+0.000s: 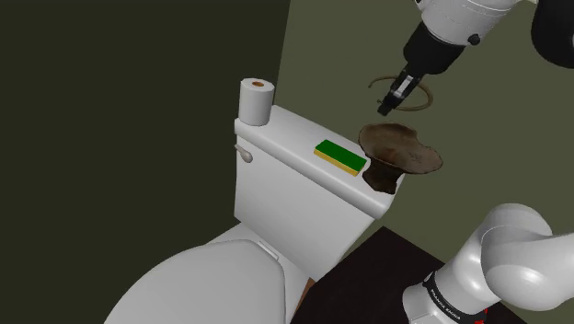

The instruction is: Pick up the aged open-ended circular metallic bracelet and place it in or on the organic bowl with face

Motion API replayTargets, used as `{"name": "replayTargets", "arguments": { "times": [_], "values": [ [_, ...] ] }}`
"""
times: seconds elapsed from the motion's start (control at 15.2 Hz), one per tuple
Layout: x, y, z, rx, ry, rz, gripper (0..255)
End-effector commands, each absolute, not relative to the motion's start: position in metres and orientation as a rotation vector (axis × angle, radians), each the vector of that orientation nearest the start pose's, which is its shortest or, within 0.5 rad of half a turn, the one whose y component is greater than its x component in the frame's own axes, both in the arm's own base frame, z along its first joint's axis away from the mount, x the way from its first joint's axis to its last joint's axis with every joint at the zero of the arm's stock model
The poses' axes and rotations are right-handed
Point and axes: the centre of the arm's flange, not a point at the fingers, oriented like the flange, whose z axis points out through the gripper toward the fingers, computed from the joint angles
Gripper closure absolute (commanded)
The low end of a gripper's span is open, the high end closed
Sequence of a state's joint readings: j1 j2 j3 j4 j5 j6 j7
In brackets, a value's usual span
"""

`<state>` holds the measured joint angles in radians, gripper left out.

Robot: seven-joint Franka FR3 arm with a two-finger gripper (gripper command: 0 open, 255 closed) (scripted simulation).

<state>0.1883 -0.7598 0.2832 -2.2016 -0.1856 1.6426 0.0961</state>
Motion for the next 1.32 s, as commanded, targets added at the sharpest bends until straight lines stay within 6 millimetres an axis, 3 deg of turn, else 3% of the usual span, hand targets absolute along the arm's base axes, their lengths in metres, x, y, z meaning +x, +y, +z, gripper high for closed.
{"name": "replayTargets", "arguments": {
  "times": [0.0, 0.2, 0.99, 1.25],
  "values": [
    [0.26, 0.154, 0.655, -3.39, -0.538, -0.465, 255],
    [0.23, 0.14, 0.654, -3.39, -0.538, -0.465, 255],
    [0.23, 0.14, 0.59, -3.39, -0.538, -0.465, 255],
    [0.23, 0.14, 0.59, -3.39, -0.538, -0.465, 255]
  ]
}}
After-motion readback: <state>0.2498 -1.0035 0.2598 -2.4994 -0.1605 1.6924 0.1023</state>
